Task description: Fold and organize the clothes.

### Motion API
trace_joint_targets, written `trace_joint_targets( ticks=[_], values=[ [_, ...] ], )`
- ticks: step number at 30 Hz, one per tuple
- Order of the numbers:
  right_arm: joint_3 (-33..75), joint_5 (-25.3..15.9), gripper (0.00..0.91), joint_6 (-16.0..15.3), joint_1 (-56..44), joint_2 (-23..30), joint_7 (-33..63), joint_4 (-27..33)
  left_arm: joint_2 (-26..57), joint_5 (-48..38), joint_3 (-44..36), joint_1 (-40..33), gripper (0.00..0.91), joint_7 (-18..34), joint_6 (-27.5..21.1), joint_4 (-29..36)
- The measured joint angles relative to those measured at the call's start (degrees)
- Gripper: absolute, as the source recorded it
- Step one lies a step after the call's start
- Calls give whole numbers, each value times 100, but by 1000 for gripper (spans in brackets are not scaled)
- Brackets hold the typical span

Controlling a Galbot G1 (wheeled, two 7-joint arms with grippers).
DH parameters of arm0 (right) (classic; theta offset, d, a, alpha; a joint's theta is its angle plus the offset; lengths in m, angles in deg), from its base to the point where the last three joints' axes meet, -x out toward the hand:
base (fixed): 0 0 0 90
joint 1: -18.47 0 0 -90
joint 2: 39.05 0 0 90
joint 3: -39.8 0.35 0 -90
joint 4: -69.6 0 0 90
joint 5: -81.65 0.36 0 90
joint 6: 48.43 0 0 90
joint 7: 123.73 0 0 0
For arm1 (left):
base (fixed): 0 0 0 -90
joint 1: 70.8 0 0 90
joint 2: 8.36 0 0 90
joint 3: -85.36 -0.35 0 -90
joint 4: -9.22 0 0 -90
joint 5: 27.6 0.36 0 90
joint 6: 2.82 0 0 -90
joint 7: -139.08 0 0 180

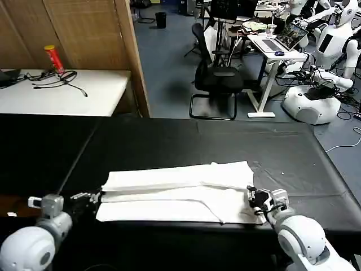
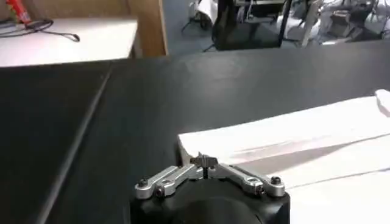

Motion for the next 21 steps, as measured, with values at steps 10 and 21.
trace_joint_targets(
  ticks=[10,21],
  values=[
    [179,26,878,0,-193,-81,9,-223,-79,460,-109,127,878,-36,-70,-65],
    [777,609,878,-1,-495,-50,168,-762,-325,657,103,434,878,179,-74,707]
  ],
)
